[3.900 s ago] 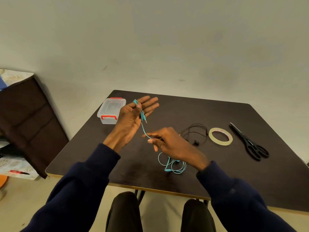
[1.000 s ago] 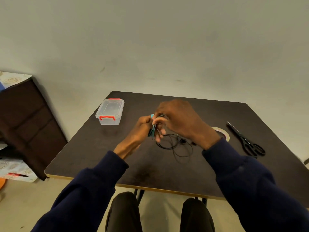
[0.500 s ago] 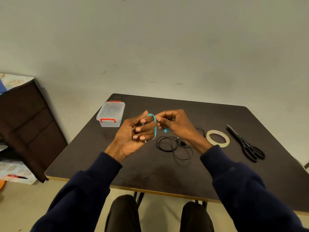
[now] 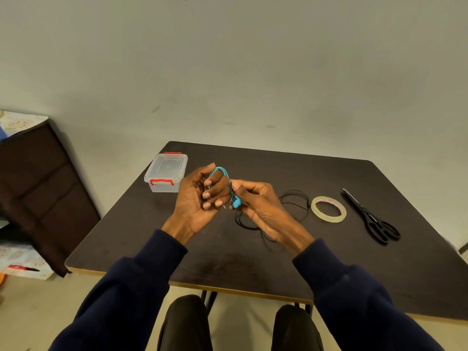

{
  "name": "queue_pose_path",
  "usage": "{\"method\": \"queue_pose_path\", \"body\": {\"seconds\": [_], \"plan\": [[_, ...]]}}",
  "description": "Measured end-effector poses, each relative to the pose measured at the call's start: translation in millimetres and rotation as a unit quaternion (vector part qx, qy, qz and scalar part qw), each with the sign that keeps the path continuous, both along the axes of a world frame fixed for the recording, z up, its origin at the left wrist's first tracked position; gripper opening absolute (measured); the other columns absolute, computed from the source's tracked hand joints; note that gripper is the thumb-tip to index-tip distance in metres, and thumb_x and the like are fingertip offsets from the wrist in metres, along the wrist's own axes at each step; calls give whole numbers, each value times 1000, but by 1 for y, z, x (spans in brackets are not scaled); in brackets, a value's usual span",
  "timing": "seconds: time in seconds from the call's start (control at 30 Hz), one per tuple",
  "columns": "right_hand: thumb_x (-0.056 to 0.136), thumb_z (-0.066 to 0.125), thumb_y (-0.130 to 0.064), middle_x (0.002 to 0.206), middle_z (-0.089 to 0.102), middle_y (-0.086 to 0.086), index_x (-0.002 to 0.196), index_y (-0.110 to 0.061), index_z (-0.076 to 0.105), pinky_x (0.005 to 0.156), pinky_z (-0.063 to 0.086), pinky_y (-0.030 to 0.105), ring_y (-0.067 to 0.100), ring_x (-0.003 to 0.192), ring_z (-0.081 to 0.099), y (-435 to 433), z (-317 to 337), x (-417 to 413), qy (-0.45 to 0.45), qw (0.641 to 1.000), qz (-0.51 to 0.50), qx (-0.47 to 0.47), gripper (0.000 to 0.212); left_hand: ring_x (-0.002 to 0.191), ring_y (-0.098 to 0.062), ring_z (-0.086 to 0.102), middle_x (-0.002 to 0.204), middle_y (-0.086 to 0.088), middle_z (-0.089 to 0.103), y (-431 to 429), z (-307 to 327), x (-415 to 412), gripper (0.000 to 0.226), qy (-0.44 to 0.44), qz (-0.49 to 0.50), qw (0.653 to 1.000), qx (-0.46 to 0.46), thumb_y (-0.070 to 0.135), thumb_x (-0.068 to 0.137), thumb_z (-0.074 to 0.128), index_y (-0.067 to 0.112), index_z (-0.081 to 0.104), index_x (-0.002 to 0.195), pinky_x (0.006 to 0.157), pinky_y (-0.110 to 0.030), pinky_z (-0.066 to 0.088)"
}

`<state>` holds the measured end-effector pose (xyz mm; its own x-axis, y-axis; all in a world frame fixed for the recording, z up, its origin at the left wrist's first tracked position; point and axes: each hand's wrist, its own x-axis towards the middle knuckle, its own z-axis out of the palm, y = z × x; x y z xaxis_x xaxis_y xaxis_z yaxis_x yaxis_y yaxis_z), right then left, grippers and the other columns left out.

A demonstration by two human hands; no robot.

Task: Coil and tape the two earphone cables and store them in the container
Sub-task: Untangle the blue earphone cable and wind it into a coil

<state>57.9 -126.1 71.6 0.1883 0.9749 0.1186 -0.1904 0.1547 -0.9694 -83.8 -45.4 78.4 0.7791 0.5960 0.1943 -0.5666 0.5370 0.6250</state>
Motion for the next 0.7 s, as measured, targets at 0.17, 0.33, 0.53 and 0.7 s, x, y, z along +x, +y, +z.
{"method": "queue_pose_path", "body": {"seconds": [0.17, 0.33, 0.53, 0.7], "plan": [[97, 61, -10, 117, 72, 17, 115, -3, 71, 98, 53, 51, 38, 116, 65, 0, -1, -2, -16, 999, -28, -6, 22, 37, -10, 21, 46, 1, 33, -4, 2, -1, 44, 16, -5, 999, 28, 25, 105, 35, 14, 41, 63, 44, -24, 36], [96, 63, -9, 102, 74, 23, 113, 1, 73, 86, 60, 45, 36, 97, 72, 1, -2, -1, -78, 994, -73, 27, 22, 48, -20, 47, 56, -7, 46, -5, 9, -4, 43, 79, -13, 991, 109, 25, 106, 33, 8, 50, 70, 62, -33, 51], [93, 60, 9, 74, 74, 2, 97, 0, 77, 62, 54, 23, 9, 69, 68, 3, -5, -3, -123, 981, -135, 59, 19, 79, -28, 59, 80, -16, 59, 2, 19, -5, 39, 134, -37, 978, 156, 25, 106, 39, 1, 63, 86, 87, -45, 49], [95, 63, 1, 89, 74, 23, 107, 4, 75, 60, 55, 26, 21, 75, 66, 4, -2, -2, -104, 984, -127, 74, 17, 65, -25, 55, 67, -10, 52, -2, 24, -4, 42, 138, -10, 982, 130, 29, 105, 40, 8, 57, 73, 76, -39, 48]]}}
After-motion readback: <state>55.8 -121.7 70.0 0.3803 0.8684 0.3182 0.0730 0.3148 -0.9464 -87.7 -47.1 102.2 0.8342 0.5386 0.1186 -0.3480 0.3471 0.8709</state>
